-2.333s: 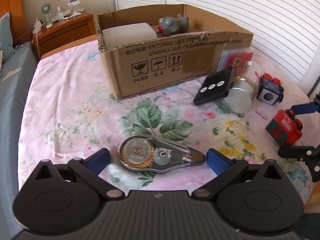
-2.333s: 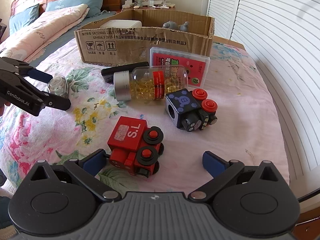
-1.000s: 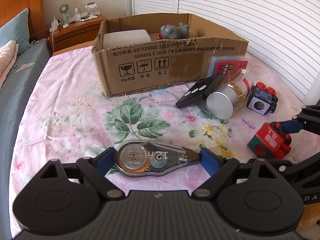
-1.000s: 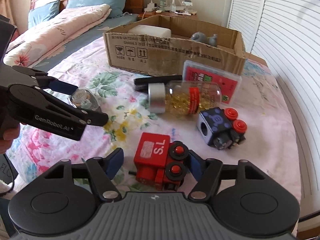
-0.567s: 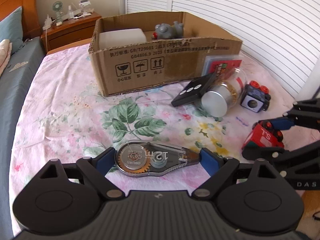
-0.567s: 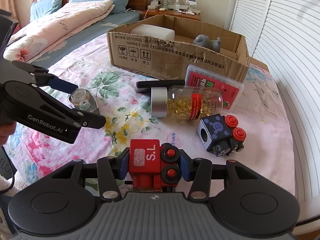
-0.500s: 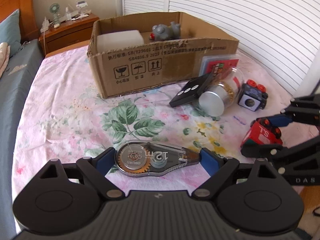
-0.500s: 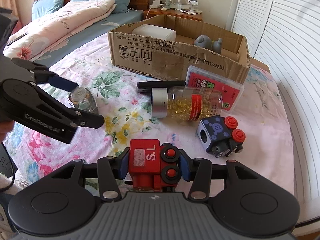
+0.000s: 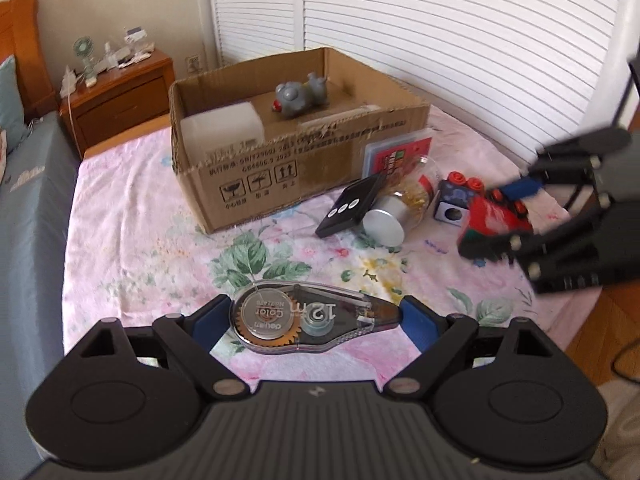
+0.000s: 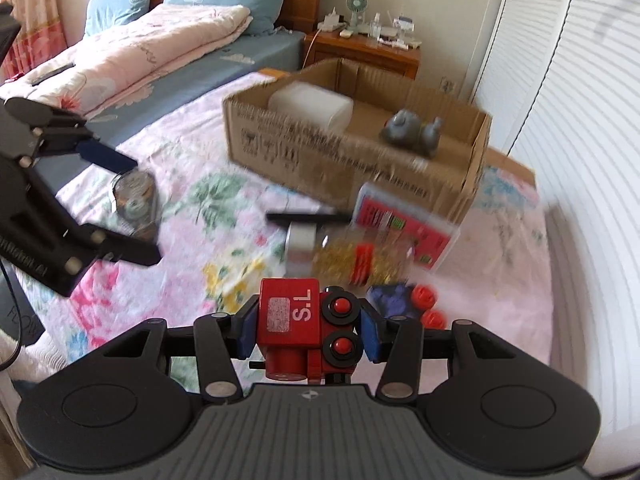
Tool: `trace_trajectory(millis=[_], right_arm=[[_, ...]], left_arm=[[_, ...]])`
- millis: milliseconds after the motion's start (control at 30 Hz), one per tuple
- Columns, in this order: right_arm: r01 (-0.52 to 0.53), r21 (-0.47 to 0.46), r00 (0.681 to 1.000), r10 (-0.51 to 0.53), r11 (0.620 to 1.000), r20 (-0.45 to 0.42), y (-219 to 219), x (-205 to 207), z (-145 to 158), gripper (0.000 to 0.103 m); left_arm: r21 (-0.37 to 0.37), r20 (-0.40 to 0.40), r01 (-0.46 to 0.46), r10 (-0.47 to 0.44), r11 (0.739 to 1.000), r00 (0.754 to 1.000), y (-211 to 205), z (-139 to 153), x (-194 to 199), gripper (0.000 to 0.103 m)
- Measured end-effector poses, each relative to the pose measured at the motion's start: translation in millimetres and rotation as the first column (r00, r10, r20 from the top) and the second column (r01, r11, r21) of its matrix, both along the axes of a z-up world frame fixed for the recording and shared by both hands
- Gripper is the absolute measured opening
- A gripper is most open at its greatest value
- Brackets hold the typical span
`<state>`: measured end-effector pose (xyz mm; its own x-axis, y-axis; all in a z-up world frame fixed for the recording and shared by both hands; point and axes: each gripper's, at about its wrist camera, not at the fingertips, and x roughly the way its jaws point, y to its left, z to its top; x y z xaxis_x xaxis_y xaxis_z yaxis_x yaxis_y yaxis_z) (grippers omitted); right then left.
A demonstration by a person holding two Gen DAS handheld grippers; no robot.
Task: Organize rigid objects
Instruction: 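Grasp the red train with the right tool and lift it toward the box, then carry the correction tape and red train into the box and release both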
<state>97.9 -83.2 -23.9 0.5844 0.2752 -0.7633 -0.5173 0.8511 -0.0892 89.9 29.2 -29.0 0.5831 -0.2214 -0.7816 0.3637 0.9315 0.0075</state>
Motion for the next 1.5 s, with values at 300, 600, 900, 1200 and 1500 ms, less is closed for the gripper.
trace_trajectory(millis=[300, 600, 900, 1200, 1500], right_arm=[[0.001, 0.012, 0.997, -0.002, 1.000, 0.077, -1, 60, 48, 0.054], [0.095, 0.036, 0.995, -0.096, 0.995, 0.038, 12, 154, 53, 0.056], [0.151, 0.128, 0.987, -0.156, 0.980, 0.032, 1, 159, 55, 0.103], [0.168, 0.154, 0.985, -0.170, 0.974, -0.004, -7, 122, 51, 0.103], [0.194, 0.172, 0.981, -0.196, 0.966, -0.005, -14, 83, 42, 0.103]], left_arm=[[0.008, 0.028, 0.028, -0.028, 1.000, 0.999, 6, 26, 14, 0.089], [0.036, 0.085, 0.004, -0.007, 0.999, 0.996, 7, 40, 37, 0.089], [0.047, 0.124, -0.012, 0.006, 0.999, 0.992, 9, 52, 60, 0.089], [0.047, 0.139, -0.033, 0.027, 0.998, 0.990, 4, 66, 102, 0.089], [0.035, 0.110, -0.081, 0.076, 0.996, 0.991, -1, 67, 172, 0.089]])
